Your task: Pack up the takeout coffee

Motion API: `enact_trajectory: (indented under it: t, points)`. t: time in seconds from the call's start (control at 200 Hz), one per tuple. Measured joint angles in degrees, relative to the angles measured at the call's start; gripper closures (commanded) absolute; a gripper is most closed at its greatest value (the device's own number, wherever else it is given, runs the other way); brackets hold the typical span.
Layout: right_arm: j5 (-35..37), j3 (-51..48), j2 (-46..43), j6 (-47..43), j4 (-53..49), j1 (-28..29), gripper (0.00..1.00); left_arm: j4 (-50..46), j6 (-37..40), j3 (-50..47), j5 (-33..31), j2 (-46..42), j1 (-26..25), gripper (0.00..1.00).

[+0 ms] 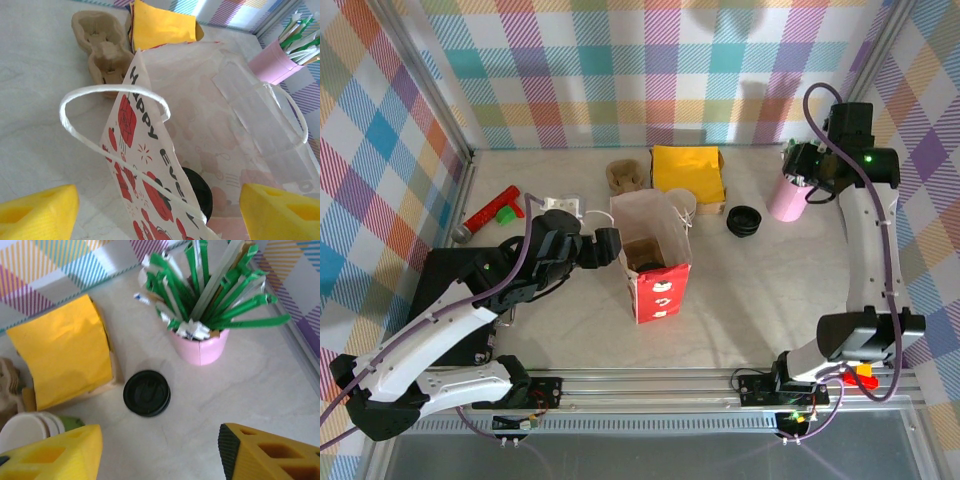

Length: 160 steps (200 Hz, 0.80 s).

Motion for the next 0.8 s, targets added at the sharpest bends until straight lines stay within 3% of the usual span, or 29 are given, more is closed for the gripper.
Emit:
enact_trajectory:
  t: [0.19,0.42,0.8]
  points:
    - [-1.57,1.03,7.65,-1.03,6.38,-1.68,0.45,2.62,4.52,-0.33,0.02,-0.81,0.02,0.16]
    - [-1.81,7.26,18.36,-2.99,7.58,-1.77,0.59,4.85,8.44,-1.07,0.37,-0.85,0.02,0.16]
    - [-0.24,9.81,21.35,-5.2,6.91,-1.77,0.72,6.78,11.37,-3.02,0.7,-0.85,0.02,0.15]
